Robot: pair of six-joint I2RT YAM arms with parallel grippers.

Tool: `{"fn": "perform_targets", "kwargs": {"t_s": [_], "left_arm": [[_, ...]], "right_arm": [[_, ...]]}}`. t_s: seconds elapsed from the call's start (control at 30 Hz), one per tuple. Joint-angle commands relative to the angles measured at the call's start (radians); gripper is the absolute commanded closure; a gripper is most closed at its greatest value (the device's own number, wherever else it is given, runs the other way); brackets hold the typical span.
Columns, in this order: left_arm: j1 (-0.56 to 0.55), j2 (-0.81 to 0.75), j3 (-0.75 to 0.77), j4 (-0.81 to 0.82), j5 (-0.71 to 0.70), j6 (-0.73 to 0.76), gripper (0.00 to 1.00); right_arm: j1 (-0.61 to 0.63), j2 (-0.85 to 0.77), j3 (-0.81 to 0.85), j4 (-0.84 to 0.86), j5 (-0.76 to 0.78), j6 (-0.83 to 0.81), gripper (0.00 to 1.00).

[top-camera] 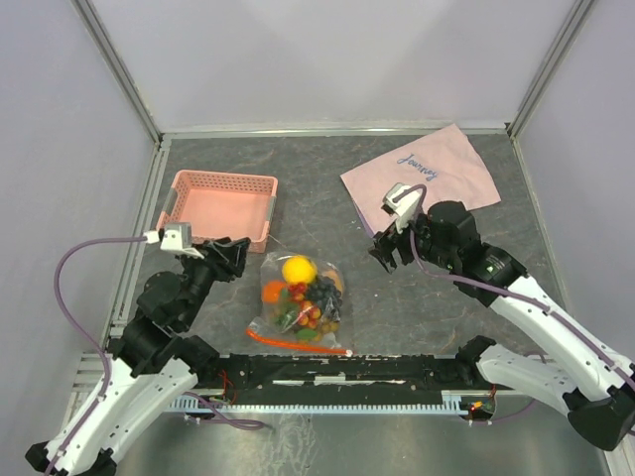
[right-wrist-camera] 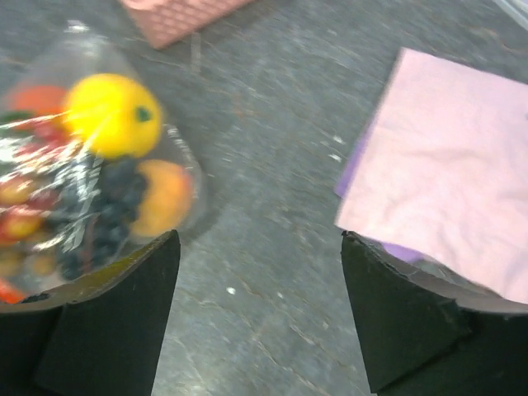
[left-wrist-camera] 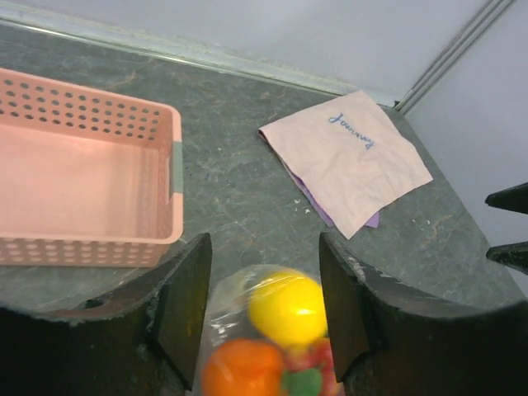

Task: Place the food in the zip-top bag and seal the zipper
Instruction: Reset both arms

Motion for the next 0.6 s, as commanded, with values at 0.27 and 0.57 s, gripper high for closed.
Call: {"fn": "perform_targets", "kwargs": {"t_s": [0.27, 0.57], "left_arm": [[-0.002, -0.139, 0.177, -0.190, -0.175, 0.123, 0.04], [-0.001, -0.250, 0.137, -0.032, -0.231, 0.236, 0.00]], "right_arm": [[-0.004, -0.260, -0.026, -0.153, 0.958, 0.229, 0.01], [-0.003, -0.620, -0.072, -0.212, 1.062, 0.174, 0.01]]}}
